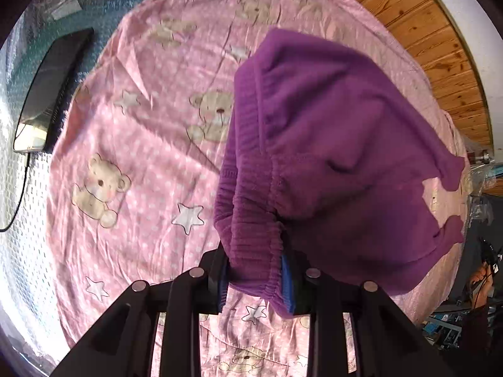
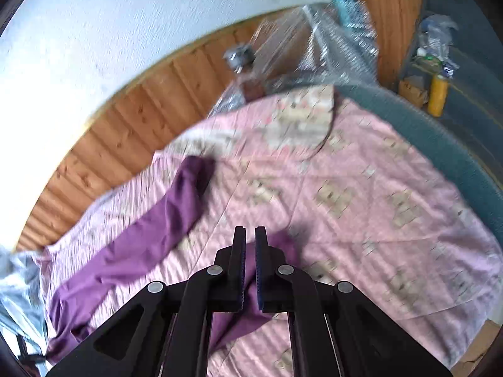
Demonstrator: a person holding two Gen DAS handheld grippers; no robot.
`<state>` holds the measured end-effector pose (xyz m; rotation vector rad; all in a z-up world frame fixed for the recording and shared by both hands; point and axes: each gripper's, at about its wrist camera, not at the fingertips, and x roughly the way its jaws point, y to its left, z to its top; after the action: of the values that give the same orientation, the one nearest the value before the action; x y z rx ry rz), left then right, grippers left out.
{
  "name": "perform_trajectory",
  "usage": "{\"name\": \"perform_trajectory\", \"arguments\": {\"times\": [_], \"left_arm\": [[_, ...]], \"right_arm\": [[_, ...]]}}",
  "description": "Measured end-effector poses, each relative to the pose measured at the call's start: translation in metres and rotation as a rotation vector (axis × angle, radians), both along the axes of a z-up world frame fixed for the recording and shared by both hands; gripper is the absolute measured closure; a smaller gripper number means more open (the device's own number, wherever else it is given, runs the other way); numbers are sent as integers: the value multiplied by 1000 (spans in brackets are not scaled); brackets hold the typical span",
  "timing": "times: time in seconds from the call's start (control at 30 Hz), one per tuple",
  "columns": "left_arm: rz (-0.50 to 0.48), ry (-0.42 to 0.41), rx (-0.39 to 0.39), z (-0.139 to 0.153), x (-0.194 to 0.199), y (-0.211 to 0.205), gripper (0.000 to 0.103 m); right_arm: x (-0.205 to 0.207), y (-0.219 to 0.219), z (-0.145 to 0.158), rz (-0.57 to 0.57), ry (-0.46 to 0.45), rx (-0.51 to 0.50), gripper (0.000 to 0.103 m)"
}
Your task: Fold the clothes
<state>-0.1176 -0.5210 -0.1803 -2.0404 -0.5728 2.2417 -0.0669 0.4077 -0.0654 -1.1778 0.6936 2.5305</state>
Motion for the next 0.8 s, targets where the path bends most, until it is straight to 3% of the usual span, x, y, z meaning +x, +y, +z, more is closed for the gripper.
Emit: {"name": "perform_trajectory", "arguments": {"times": [0.03, 0.1, 0.17, 0.23, 0.33, 0.4, 0.47, 0.53, 0.57, 0.6, 0.63, 0.7, 0.77, 0.8], "left_arm": [[-14, -13, 20, 1, 2, -1, 75], [-59, -69, 58, -11, 11, 4, 73], [-64, -112, 45, -26, 23, 5, 68], [44, -93, 23, -29, 36, -6, 54], [267, -9, 98, -19, 56, -25, 50], [327, 19, 91, -12, 64, -25, 50], [328, 33, 62, -6, 65, -20, 50], [320, 50, 27, 1, 64, -14, 50], [317, 61, 20, 5, 64, -13, 50], [315, 75, 17, 9, 64, -12, 50], [316, 88, 15, 13, 66, -12, 50], [327, 113, 17, 21, 67, -15, 50], [350, 126, 16, 24, 69, -23, 50], [367, 124, 15, 24, 73, -30, 50]], "right_arm": [[1, 8, -5, -14, -41, 4, 97], [5, 18, -37, -53, -222, 32, 87], [11, 16, -66, -78, -357, 32, 79], [17, 4, -71, -82, -369, -27, 65], [-6, -26, -73, -75, -369, -130, 52], [-33, -50, -79, -65, -400, -126, 45], [-66, -72, -98, -35, -462, -64, 43], [-87, -81, -123, -35, -539, -36, 45], [-95, -85, -137, -21, -578, -60, 80], [-99, -87, -139, -3, -580, -74, 99], [-101, -89, -129, 7, -542, -65, 99], [-94, -95, -74, 65, -336, -51, 100], [-67, -96, -15, 110, -161, -40, 100], [-51, -93, 3, 112, -125, -18, 100]]}}
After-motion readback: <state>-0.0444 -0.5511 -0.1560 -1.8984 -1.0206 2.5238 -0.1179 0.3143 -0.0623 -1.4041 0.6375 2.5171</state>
